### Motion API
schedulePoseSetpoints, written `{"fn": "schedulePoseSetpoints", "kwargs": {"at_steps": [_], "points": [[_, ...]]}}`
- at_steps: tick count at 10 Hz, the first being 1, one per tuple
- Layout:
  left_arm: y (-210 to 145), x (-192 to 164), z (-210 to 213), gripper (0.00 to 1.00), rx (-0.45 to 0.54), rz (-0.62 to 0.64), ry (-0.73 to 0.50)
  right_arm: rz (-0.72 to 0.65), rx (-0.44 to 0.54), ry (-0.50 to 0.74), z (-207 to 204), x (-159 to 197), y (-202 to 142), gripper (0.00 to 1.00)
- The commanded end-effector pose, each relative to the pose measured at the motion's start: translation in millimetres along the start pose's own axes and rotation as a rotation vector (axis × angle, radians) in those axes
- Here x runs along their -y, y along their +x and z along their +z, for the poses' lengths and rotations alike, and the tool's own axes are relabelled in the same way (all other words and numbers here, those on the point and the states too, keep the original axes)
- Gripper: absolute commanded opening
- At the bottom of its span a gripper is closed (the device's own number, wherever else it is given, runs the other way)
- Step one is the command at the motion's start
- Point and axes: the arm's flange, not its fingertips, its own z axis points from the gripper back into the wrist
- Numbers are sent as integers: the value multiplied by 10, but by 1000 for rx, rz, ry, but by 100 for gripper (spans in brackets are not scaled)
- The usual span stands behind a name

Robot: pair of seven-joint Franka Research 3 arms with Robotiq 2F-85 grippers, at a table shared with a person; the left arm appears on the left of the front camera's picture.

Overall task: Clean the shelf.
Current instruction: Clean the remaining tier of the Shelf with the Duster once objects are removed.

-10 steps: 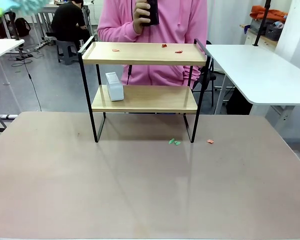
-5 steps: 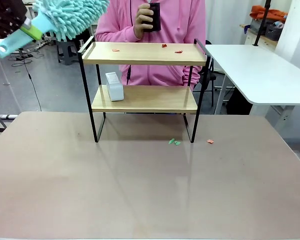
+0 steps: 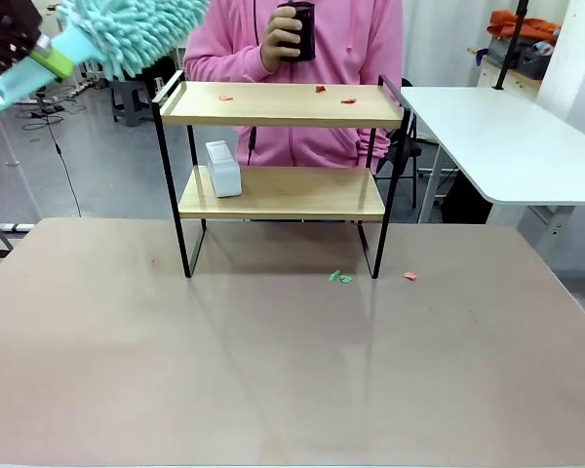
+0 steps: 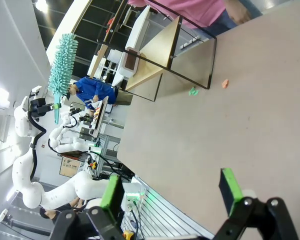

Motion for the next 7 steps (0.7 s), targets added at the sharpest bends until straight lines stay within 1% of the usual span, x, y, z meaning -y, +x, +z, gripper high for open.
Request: {"fn": "schedulePoseSetpoints", "kwargs": {"at_steps": [1, 3, 4, 5, 7], "points": [[145, 187, -312, 12, -66, -2, 118, 28, 18, 17, -6, -2, 36, 100], [293, 290, -570, 12, -138, 36, 184, 28, 18, 17, -6, -2, 36, 100], [355, 356, -663, 12, -124, 78, 238, 28, 18, 17, -6, -2, 36, 100], [436, 429, -764, 12, -104, 110, 266, 28, 18, 17, -6, -2, 36, 100], [500, 508, -859, 12, -32, 136, 280, 28, 18, 17, -6, -2, 36, 100]]}}
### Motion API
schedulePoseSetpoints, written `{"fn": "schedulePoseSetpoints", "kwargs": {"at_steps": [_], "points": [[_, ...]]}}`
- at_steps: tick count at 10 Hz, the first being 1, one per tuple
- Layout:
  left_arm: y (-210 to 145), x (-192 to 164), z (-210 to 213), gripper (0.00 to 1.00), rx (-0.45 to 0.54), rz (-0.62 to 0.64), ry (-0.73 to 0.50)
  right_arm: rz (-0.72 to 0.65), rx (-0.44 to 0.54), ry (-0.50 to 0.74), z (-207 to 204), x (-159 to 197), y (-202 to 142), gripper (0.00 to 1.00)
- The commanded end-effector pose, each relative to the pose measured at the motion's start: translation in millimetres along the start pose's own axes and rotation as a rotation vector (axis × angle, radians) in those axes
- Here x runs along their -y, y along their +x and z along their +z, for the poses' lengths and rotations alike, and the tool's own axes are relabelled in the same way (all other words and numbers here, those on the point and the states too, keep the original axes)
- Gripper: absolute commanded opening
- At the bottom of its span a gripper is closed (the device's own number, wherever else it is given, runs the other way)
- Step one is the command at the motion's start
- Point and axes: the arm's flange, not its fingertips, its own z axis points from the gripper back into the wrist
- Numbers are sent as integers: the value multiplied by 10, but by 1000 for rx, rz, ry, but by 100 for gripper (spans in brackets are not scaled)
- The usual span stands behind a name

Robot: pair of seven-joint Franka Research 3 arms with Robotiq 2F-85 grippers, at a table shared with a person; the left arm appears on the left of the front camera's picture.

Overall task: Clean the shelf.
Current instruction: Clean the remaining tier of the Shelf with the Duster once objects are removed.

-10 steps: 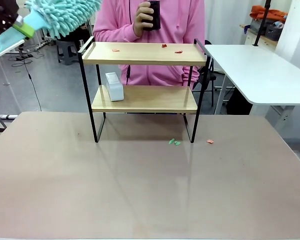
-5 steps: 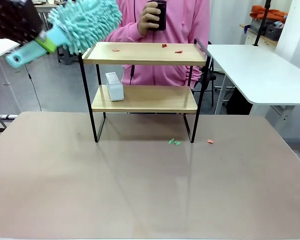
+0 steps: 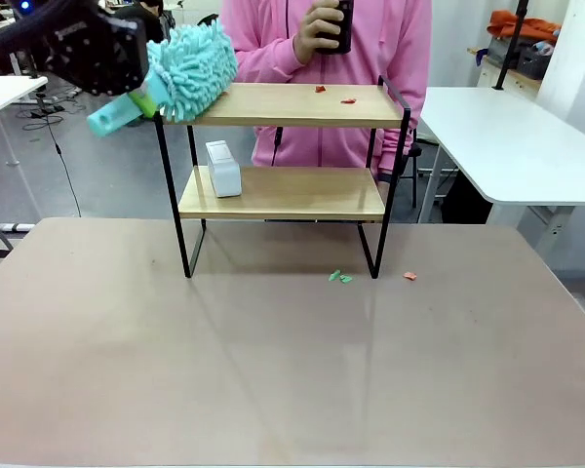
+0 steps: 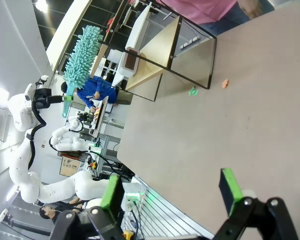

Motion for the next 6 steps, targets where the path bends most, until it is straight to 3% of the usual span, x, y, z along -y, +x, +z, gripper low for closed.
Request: {"fn": "schedulePoseSetpoints", "kwargs": {"at_steps": [1, 6], "points": [[36, 87, -4, 12, 31, 23, 16, 27, 18, 17, -6, -2, 35, 100], [185, 176, -227, 12, -85, 48, 89, 27, 18, 17, -6, -2, 35, 100]]}}
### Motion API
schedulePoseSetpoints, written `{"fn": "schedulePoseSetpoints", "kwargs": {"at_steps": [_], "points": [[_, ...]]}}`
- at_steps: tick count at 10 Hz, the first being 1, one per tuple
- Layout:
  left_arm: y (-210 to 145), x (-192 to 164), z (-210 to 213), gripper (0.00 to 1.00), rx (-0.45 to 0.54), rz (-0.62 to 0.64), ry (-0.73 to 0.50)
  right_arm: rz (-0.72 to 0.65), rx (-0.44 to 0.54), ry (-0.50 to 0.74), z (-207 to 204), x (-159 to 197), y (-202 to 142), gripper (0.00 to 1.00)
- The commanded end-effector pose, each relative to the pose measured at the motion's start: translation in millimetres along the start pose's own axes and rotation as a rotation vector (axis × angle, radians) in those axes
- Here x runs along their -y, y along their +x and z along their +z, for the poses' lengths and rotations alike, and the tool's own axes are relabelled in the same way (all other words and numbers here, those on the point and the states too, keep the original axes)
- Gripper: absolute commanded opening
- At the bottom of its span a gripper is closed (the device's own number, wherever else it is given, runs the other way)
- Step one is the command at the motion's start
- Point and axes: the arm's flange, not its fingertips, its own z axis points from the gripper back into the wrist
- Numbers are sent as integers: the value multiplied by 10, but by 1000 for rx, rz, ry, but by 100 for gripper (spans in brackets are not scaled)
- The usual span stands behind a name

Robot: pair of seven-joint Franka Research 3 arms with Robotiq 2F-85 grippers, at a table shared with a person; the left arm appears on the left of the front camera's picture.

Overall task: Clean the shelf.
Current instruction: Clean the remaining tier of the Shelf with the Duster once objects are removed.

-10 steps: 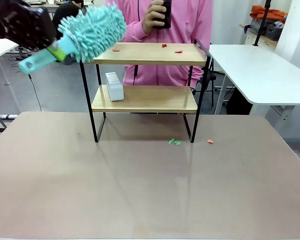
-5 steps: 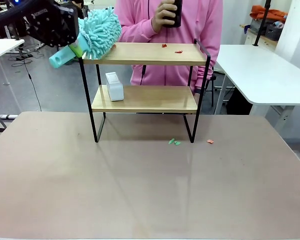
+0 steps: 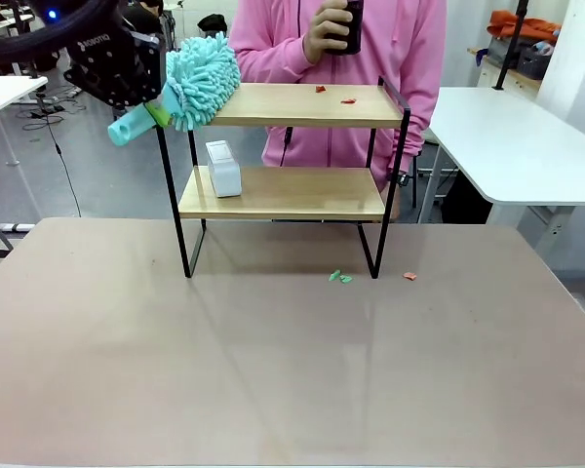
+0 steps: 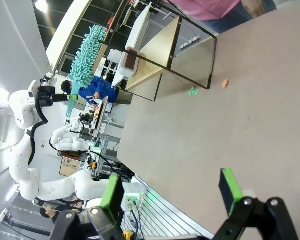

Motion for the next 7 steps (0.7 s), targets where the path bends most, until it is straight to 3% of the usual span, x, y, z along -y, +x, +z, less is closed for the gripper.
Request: {"fn": "schedulePoseSetpoints", "kwargs": {"at_steps": [1, 4, 7], "points": [[146, 126, 5, 12, -45, 23, 30, 27, 18, 17, -6, -2, 35, 100], [270, 334, -12, 12, -78, -35, -29, 27, 18, 17, -6, -2, 35, 100], [432, 675, -122, 12, -116, -95, -10, 27, 18, 17, -6, -2, 35, 100]]}}
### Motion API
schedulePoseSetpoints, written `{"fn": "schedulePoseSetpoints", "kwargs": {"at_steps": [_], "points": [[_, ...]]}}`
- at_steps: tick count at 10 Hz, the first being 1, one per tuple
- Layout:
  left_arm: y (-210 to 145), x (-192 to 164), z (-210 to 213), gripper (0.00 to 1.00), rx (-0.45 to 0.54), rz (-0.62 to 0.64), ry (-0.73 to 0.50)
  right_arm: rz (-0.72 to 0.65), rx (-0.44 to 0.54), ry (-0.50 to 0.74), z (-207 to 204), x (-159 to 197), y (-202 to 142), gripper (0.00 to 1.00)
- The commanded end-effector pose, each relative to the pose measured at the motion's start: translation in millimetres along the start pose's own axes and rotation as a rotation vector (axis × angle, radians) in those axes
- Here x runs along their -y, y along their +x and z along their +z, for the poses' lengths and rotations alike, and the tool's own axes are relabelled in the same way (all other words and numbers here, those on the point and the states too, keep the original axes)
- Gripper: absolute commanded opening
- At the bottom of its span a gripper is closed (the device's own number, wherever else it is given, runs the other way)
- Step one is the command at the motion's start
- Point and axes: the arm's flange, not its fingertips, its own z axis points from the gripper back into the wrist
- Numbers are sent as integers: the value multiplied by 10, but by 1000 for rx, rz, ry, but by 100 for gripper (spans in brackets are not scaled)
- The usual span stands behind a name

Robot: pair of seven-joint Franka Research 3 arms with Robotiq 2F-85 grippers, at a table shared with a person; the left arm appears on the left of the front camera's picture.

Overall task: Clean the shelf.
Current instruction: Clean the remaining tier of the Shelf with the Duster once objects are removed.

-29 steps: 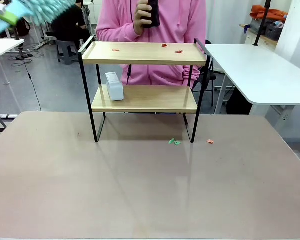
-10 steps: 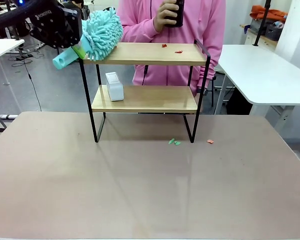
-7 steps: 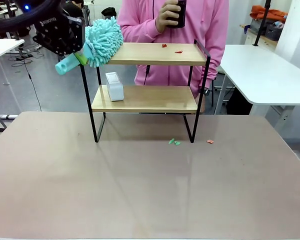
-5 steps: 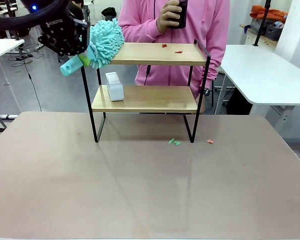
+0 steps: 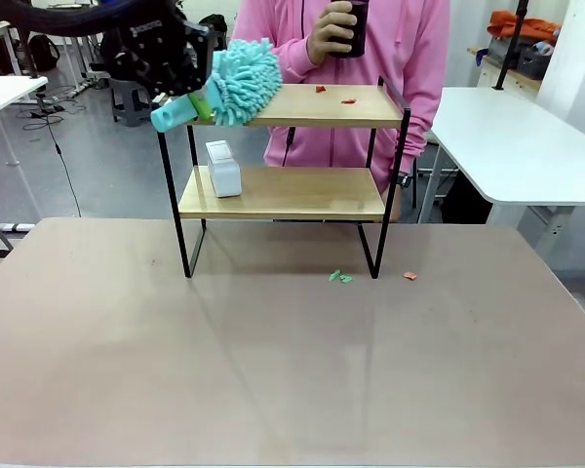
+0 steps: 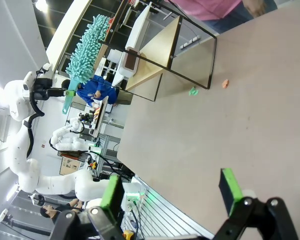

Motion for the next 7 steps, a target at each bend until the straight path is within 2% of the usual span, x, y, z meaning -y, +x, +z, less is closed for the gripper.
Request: {"fn": "schedulePoseSetpoints", "kwargs": {"at_steps": [1, 6, 7], "points": [[124, 171, -45, 12, -26, -15, 41, 27, 18, 17, -6, -2, 35, 100], [114, 475, -96, 12, -35, -161, 11, 27, 18, 17, -6, -2, 35, 100], [91, 493, -114, 12, -70, -213, -2, 27, 18, 17, -6, -2, 35, 100]]}}
